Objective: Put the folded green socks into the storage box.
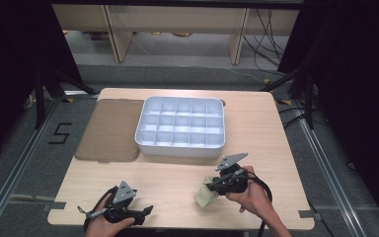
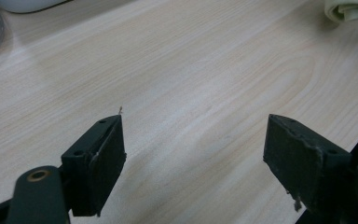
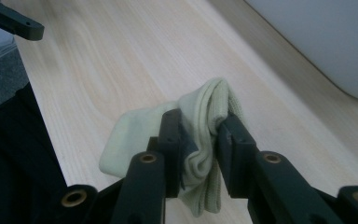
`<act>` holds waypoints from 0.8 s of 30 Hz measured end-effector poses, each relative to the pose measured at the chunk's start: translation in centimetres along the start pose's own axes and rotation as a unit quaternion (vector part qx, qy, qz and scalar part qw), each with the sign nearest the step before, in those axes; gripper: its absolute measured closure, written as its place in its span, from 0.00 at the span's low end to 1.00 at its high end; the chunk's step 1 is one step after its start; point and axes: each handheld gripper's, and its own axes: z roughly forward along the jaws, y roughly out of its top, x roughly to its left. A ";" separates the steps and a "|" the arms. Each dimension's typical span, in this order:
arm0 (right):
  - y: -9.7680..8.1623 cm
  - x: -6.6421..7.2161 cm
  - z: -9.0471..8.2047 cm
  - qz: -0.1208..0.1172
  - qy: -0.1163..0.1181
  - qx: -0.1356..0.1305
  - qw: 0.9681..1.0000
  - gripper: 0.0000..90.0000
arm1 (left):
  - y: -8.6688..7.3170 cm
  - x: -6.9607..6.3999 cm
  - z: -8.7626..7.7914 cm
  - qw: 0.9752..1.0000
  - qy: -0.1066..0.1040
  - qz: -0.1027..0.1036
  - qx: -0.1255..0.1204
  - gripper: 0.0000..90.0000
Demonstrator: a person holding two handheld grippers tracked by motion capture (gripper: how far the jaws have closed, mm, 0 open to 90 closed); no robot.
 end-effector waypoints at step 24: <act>3.9 -2.2 -3.2 -0.010 -0.033 0.019 0.999 0.82 | 0.0 0.2 -0.1 1.000 0.000 0.013 0.017 0.22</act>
